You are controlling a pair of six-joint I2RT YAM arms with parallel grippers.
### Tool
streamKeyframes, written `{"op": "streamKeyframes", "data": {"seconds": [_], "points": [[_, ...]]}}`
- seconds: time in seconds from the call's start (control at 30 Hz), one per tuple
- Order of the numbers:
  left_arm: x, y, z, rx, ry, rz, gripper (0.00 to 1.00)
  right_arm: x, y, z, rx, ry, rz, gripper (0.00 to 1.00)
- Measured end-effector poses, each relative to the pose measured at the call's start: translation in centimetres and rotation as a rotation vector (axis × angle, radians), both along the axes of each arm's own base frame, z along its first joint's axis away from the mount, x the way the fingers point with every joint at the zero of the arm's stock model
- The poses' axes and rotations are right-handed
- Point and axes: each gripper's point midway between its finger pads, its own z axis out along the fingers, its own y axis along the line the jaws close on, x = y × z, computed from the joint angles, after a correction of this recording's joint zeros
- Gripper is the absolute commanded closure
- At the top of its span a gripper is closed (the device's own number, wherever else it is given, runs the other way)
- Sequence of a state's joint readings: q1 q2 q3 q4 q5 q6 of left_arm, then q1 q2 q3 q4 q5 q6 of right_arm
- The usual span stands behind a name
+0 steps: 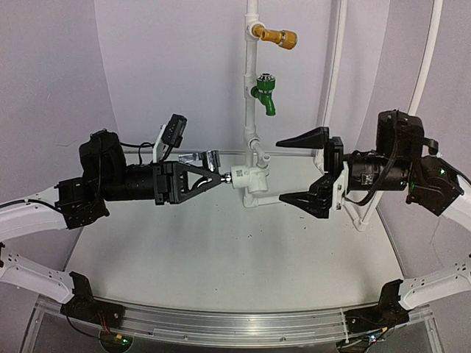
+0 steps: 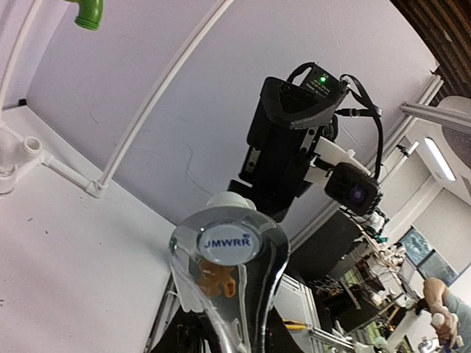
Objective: Install the water faucets
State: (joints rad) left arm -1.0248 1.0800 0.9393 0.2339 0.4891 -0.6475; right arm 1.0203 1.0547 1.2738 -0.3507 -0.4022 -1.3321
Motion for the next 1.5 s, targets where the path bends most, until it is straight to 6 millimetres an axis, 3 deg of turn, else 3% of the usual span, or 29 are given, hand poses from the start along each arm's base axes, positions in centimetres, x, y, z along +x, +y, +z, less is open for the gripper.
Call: {"op": "streamKeyframes", "data": {"seconds": [0.17,0.37,0.47,0.77,0.93,1.13,1.3,1.5], "points": [[-1.1,-0.9,0.1,0.008,0.102,-0.101,1.0,0.4,1.7,-0.3,-0.042,-0.227,0.013,0.12],[-1.6,-1.2,-0.1,0.015,0.174,-0.144,1.0,0.0,3.0,-2.0,-0.088,-0.411,0.047,0.22],[-1.6,-1.2,-0.1,0.014,0.187,-0.146,1.0,-0.6,3.7,-2.5,-0.1,-0.464,0.074,0.29],[-1.7,-1.2,0.0,0.015,0.186,-0.152,1.0,-1.5,4.7,-1.6,-0.054,-0.474,0.078,0.55],[-1.5,-1.1,0.0,0.014,0.115,-0.131,1.0,-1.3,5.0,-1.7,-0.024,-0.26,0.037,0.65],[-1.9,-0.4,1.0,-0.007,-0.108,-0.102,1.0,-1.9,5.3,-0.7,0.064,0.163,0.0,0.69],[-2.7,-0.3,0.4,0.019,-0.28,-0.12,1.0,-2.7,5.3,-1.0,0.106,0.494,-0.007,0.78],[-2.9,-0.4,-0.3,0.07,-0.483,-0.107,1.0,-2.1,5.3,-1.5,0.126,0.942,-0.027,0.78]]}}
